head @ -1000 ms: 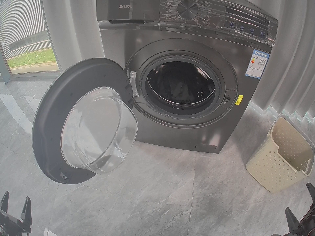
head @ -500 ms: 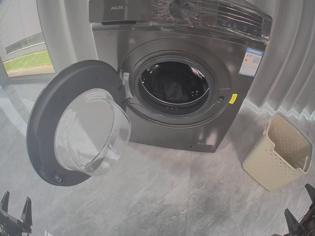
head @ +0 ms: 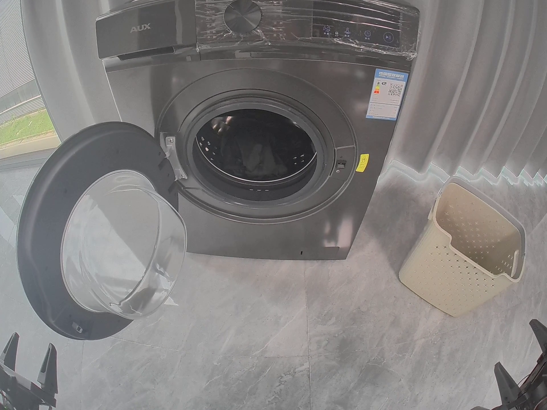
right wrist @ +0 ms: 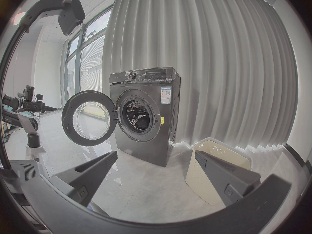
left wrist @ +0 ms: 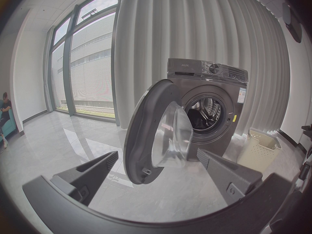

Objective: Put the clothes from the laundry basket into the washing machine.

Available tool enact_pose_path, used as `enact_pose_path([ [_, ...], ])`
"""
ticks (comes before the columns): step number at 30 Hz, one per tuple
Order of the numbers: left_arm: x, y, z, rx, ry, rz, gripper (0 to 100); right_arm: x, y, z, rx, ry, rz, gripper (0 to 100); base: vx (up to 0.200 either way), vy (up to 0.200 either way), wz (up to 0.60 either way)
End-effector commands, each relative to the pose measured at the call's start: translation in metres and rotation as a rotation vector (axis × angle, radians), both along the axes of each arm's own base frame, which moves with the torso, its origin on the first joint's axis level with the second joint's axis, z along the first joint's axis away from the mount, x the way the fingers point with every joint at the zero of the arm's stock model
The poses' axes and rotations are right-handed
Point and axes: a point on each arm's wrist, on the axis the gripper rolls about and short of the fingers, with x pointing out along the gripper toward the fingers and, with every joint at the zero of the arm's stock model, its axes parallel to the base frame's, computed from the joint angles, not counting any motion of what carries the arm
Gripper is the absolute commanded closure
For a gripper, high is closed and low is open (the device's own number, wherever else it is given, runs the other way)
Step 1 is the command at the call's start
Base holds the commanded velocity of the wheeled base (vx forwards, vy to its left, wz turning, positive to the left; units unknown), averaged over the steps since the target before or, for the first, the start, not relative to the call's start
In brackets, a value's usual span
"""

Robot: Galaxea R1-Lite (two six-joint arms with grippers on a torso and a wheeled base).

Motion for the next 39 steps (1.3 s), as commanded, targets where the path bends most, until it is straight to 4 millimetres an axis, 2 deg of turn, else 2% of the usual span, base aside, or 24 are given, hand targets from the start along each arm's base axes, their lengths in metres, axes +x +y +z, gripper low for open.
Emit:
enact_pose_path([
  [1,0.0013,-0.0002,-0.0048,0.004,0.02,-0.001,0,0.0009,0.0,-0.005,0.0,0.011,0.0,0,0.0,0.2,0.0],
  [4,0.0013,-0.0002,-0.0048,0.005,0.02,-0.001,0,0.0009,0.0,-0.005,0.001,0.011,0.0,0,0.0,0.2,0.0],
  [20,0.0013,-0.0002,-0.0048,0.008,0.021,-0.001,0,0.0007,0.0001,-0.005,-0.001,0.009,0.006,0,0.0,0.0,0.0],
  [23,0.0013,-0.0001,-0.0047,0.008,0.019,0.0,0,0.0009,0.0001,-0.005,0.001,0.011,0.005,0,0.0,0.0,-0.6],
  [31,0.0013,-0.0002,-0.0048,0.005,0.02,-0.001,0,0.0009,0.0,-0.005,0.002,0.012,0.002,0,0.0,0.0,0.0],
  [39,0.0013,-0.0002,-0.0048,0.004,0.02,-0.001,0,0.0009,0.0,-0.005,0.0,0.011,0.002,0,0.0,0.2,0.0],
])
